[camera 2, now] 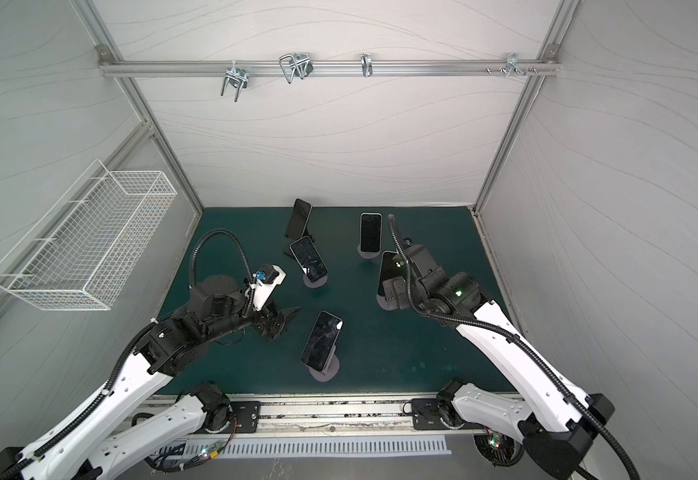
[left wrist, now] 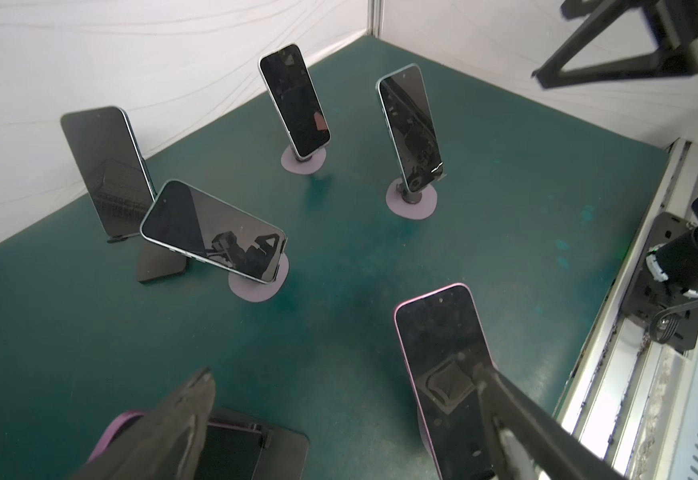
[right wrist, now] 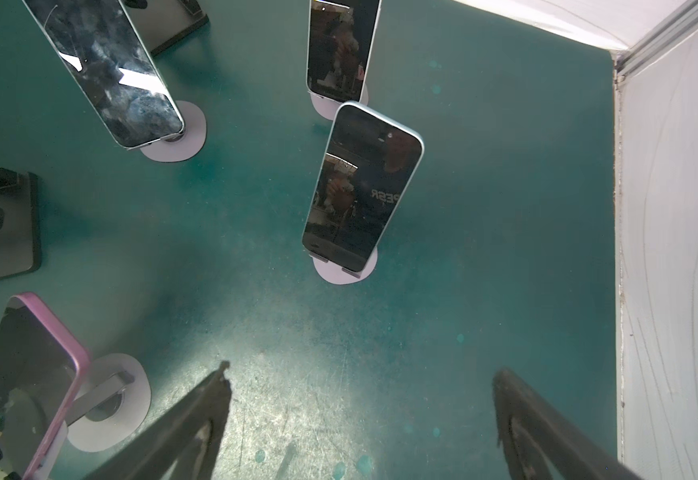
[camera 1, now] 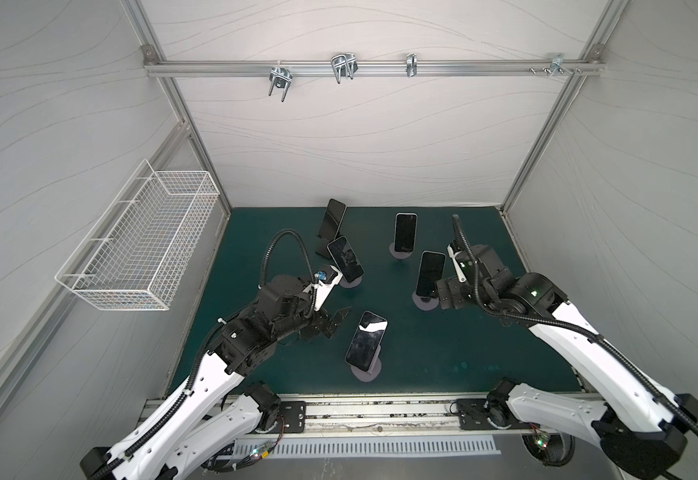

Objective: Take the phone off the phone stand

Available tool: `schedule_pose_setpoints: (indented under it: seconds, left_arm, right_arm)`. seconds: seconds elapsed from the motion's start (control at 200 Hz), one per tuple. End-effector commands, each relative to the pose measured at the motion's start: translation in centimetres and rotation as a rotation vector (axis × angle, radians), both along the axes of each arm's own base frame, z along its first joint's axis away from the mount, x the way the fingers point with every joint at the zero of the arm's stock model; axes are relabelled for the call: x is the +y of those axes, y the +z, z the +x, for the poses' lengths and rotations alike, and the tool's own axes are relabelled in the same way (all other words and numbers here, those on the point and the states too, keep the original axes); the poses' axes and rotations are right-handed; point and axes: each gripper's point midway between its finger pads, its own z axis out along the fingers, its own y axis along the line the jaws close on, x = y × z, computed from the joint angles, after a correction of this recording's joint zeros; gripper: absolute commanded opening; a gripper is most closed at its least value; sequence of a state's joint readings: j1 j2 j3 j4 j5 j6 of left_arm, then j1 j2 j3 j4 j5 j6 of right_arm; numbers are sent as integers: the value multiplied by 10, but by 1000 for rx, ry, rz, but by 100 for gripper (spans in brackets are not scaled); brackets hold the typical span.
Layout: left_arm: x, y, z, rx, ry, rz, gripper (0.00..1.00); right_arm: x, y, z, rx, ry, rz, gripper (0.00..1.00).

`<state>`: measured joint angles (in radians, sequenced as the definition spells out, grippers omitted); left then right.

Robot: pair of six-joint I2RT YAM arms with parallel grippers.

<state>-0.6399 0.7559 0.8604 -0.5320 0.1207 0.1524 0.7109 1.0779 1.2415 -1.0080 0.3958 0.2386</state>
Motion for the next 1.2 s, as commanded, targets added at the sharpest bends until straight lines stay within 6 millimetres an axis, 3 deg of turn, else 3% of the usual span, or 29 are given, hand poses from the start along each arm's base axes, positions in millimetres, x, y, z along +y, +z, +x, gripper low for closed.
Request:
schedule_pose_setpoints:
  seconds: [0.0, 0.24, 0.42, 0.615, 0.8, 0.995, 1.195]
  left_arm:
    - [-7, 22, 1, -26, -17, -55, 99]
    - [-25, 29, 2, -37, -85, -108, 99]
    - [-50, 37, 5, 6, -165, -182, 99]
    - [-77, 36, 25, -32, -225, -156, 99]
    - [-94, 38, 38, -28, -254, -165, 99]
    - [-102, 51, 36, -67, -302, -217, 99]
    - [-104, 39, 37, -69, -322, -177, 99]
  right_arm:
    - [7, 6, 5, 17, 14, 44, 99]
    - [1, -5, 20, 23, -43, 164, 99]
    - [-1, -12, 24, 24, -73, 211, 98]
    - [-3, -21, 35, -46, -95, 220, 92]
    - [-7, -20, 32, -85, -99, 224, 92]
    - [-1, -21, 31, -70, -80, 213, 92]
    - [-3, -28, 37, -33, -139, 197, 91]
